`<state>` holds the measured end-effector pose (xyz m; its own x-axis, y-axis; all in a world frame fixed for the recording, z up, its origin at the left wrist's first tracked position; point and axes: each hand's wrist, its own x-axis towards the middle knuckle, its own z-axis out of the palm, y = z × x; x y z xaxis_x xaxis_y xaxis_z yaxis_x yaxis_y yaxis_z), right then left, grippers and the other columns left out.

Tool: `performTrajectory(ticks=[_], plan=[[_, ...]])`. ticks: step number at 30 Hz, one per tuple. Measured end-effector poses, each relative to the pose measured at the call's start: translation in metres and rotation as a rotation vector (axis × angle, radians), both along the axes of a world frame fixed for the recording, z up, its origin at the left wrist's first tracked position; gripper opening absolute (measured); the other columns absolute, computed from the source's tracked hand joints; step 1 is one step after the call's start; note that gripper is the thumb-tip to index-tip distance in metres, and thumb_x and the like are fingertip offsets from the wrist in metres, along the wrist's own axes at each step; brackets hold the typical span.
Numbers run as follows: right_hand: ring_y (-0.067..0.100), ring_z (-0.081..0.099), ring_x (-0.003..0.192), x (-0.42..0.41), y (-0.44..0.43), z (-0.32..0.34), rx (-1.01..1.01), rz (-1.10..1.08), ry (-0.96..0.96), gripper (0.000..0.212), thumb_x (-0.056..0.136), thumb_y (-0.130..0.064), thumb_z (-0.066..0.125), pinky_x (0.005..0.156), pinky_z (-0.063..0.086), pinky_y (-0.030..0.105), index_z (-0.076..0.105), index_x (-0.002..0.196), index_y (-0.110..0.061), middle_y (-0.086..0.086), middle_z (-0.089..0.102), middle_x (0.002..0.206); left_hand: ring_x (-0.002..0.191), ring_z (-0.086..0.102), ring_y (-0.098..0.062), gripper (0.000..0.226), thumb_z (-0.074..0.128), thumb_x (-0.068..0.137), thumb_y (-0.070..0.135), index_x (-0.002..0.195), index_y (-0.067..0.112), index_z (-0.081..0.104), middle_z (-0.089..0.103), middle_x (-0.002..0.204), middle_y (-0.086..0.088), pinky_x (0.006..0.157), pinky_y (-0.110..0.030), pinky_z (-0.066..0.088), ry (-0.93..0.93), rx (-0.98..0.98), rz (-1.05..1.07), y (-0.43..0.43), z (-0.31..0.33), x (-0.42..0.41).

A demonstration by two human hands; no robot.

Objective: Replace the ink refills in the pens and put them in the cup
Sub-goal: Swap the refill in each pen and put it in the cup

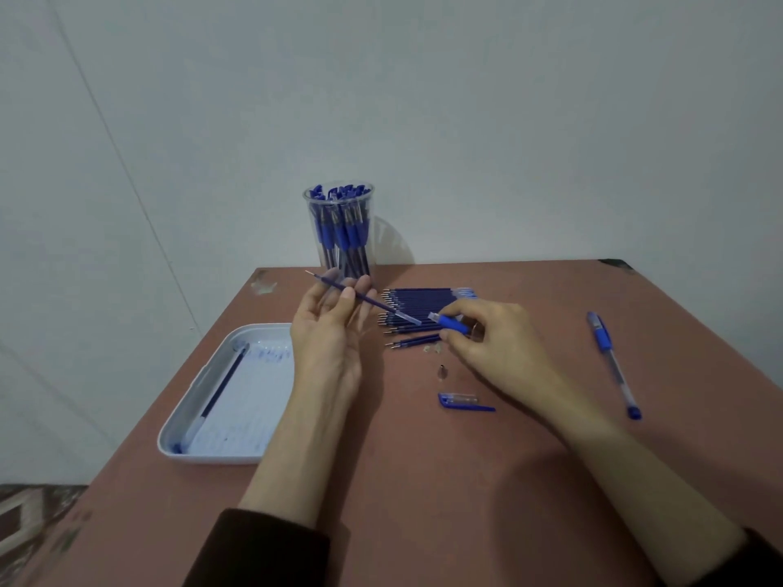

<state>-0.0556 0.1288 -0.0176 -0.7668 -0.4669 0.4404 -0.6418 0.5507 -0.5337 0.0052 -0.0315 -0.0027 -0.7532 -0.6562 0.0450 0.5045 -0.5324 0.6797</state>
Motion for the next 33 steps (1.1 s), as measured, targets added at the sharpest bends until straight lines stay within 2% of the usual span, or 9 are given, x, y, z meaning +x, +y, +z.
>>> performTrajectory(ticks=[4,9,12,20,26,33], plan=[[0.007,0.053,0.067,-0.0004,0.0008,-0.001,-0.005,0.008,0.006,0.014,0.083,-0.02,0.068,0.067,0.046,0.028,0.072,0.094,-0.028,-0.009,0.066,0.078,0.072,0.07,-0.012,0.023,0.043,0.093,-0.012,0.095,0.008,0.054,0.061,0.087,-0.009,0.081,-0.032,0.055,-0.015,0.003,0.016,-0.0014,-0.0029,-0.0016],[0.011,0.059,0.074,-0.0005,0.0013,-0.0018,0.011,0.031,0.015,0.016,0.082,-0.02,0.067,0.07,0.05,0.033,0.073,0.092,-0.03,-0.007,0.07,0.082,0.076,0.068,-0.015,0.024,0.042,0.093,-0.013,0.094,0.007,0.053,0.06,0.084,-0.009,0.073,-0.027,0.058,-0.005,0.011,-0.002,0.0026,-0.0049,-0.002],[0.01,0.058,0.073,-0.0003,0.0027,-0.0011,0.008,0.025,0.017,0.016,0.082,-0.021,0.067,0.069,0.05,0.032,0.073,0.095,-0.029,-0.007,0.07,0.083,0.078,0.068,-0.016,0.023,0.043,0.093,-0.014,0.094,0.007,0.053,0.06,0.084,-0.009,0.075,-0.028,0.058,-0.003,0.015,-0.001,0.003,-0.0052,-0.0025],[0.005,0.051,0.061,-0.0019,0.0037,0.0006,0.01,0.007,0.019,0.017,0.08,-0.02,0.068,0.061,0.037,0.025,0.074,0.091,-0.032,-0.016,0.058,0.065,0.08,0.067,-0.018,0.023,0.043,0.093,-0.014,0.093,0.007,0.052,0.06,0.085,-0.011,0.077,-0.032,0.058,0.002,0.028,-0.011,0.0032,-0.0061,-0.0041],[0.01,0.054,0.066,0.0006,0.0035,0.0021,0.029,0.007,0.031,0.018,0.08,-0.02,0.068,0.063,0.04,0.026,0.074,0.093,-0.032,-0.014,0.06,0.067,0.078,0.067,-0.017,0.022,0.044,0.092,-0.014,0.092,0.007,0.052,0.06,0.083,-0.011,0.076,-0.032,0.058,0.011,0.051,-0.016,0.0018,-0.0066,-0.0048],[0.004,0.052,0.063,-0.0008,0.0033,0.0016,0.024,0.004,0.03,0.017,0.08,-0.023,0.069,0.063,0.036,0.023,0.074,0.094,-0.033,-0.019,0.058,0.065,0.083,0.066,-0.02,0.021,0.044,0.092,-0.014,0.093,0.006,0.051,0.059,0.086,-0.012,0.078,-0.033,0.057,-0.015,0.06,-0.012,0.0016,-0.0085,-0.0052]])
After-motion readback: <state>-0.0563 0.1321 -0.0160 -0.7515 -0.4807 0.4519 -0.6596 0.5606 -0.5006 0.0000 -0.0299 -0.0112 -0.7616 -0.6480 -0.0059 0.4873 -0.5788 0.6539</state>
